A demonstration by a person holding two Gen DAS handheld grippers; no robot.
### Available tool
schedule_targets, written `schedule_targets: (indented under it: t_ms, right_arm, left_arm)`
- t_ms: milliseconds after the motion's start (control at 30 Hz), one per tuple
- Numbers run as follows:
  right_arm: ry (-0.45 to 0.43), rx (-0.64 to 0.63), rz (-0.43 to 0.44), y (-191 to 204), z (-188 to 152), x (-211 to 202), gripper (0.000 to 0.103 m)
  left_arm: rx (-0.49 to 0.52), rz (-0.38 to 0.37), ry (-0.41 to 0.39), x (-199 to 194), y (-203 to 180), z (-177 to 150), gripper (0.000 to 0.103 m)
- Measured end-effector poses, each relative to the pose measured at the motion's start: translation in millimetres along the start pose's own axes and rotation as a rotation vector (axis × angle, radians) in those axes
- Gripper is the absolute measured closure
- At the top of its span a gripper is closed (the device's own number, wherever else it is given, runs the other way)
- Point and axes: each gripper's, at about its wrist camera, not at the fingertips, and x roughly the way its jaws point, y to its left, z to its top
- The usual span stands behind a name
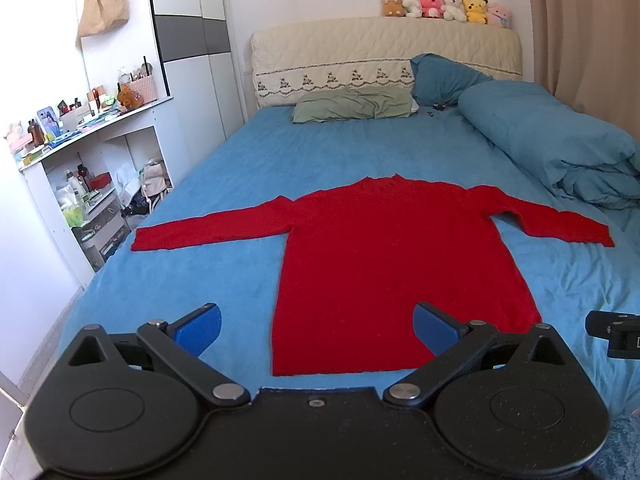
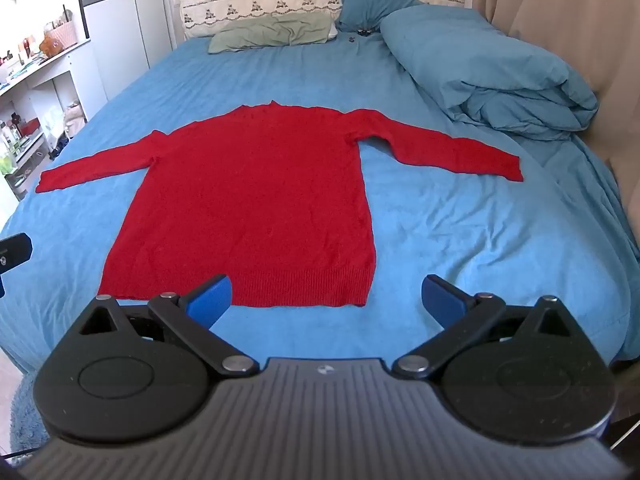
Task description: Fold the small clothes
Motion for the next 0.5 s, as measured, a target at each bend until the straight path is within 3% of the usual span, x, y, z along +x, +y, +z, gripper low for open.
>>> schedule_targets:
  t_ms: [500]
  right_arm:
    - [0.001, -0.008, 0.004, 2.5, 0.3, -6.9, 0.000]
  left_arm:
    - [-0.011, -0.003, 0.010, 1.6, -0.6, -2.6, 0.000]
